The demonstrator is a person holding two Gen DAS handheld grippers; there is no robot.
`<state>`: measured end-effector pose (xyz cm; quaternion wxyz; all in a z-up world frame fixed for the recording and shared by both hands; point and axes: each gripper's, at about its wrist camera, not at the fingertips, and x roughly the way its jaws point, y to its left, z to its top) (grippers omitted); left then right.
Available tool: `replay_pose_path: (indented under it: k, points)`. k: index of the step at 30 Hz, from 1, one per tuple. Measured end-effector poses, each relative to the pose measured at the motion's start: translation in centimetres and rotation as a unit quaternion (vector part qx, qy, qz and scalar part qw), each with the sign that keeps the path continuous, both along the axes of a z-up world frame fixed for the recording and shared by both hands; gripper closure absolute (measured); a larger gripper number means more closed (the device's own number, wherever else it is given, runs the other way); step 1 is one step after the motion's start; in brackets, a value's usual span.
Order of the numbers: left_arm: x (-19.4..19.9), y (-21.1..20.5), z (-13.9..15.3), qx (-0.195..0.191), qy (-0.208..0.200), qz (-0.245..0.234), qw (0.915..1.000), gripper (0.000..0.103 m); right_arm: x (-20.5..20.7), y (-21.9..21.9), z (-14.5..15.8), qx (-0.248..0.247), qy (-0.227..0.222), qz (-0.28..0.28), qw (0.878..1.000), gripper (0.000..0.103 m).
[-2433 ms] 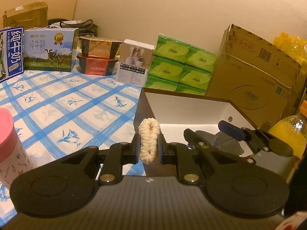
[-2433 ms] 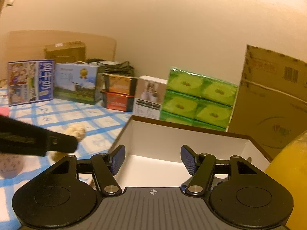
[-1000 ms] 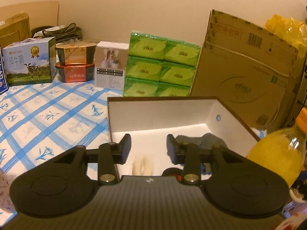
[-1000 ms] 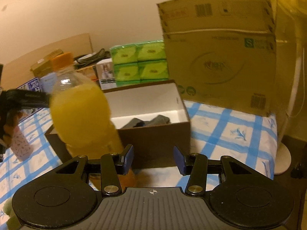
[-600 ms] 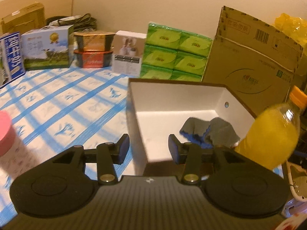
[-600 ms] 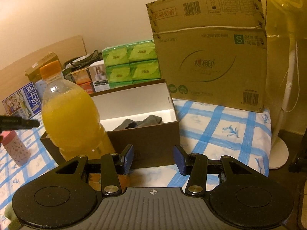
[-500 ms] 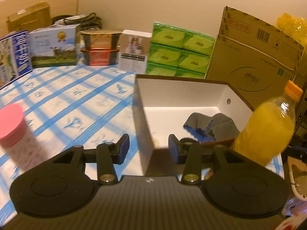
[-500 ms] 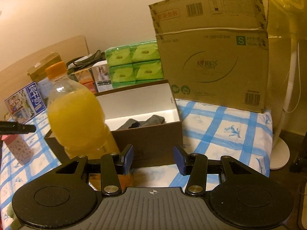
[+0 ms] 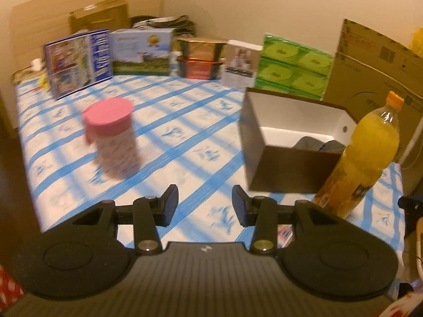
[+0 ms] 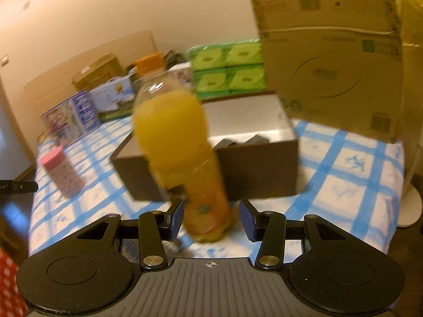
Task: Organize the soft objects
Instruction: 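Withdraw both tools from the box back toward the bed, then reach the right tool to the striped knit sock while the left tool reaches the printed card packet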
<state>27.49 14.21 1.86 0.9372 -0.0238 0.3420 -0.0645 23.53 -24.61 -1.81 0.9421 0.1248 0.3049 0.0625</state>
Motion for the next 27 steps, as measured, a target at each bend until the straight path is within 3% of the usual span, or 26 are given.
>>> replay_pose_path:
  k: [12, 17, 27]
  points:
    - [-5.5, 2.9, -1.2, 0.023, 0.034, 0.085, 0.9955, 0.063, 0.4, 5.9, -3.0, 0.011, 0.053, 0.118, 0.992, 0.052]
    - [-6.4, 3.0, -2.0, 0.027, 0.046, 0.099, 0.9937, 0.062, 1.0, 7.1, -4.5, -0.001, 0.060, 0.136, 0.989, 0.040]
    - [-6.3, 1.9, -4.3, 0.025, 0.071, 0.091, 0.9930, 0.062, 3.0, 9.8, -7.2, -0.051, 0.052, 0.178, 0.981, 0.036]
